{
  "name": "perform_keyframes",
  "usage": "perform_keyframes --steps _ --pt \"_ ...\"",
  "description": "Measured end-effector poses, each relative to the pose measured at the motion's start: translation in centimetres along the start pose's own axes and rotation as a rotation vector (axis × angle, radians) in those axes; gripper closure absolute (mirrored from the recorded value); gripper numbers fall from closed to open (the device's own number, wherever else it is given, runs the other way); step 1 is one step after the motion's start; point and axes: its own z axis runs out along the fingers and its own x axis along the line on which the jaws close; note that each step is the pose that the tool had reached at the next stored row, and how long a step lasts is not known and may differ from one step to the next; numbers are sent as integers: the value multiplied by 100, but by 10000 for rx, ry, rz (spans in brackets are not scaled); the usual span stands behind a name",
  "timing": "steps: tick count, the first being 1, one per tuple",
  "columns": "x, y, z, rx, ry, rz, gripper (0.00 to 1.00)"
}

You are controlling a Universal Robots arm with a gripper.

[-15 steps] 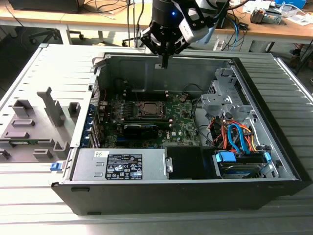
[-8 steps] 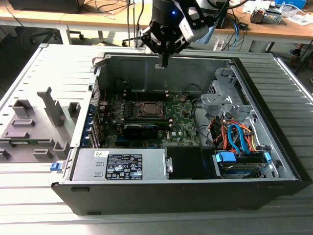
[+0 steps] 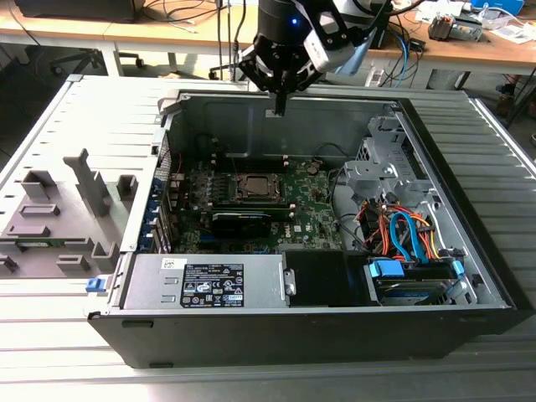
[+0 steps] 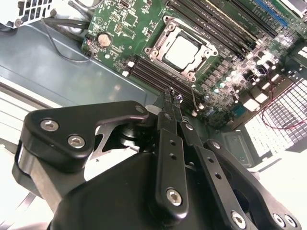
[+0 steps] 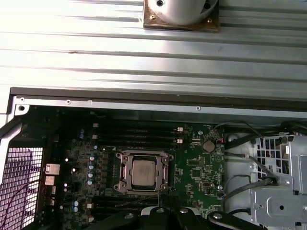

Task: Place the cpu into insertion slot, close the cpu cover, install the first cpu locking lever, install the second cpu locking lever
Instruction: 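Install the first cpu locking lever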

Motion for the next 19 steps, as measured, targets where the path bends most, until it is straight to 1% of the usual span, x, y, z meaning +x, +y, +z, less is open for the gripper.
perform_keyframes --steps 2,6,11,16,19 --pt "24 1 0 -1 0 1 89" --pt "32 1 0 -1 -1 4 89" --pt "63 2 4 2 1 1 89" --pt "78 -2 42 0 0 -1 89" --pt "79 -3 49 1 1 0 89"
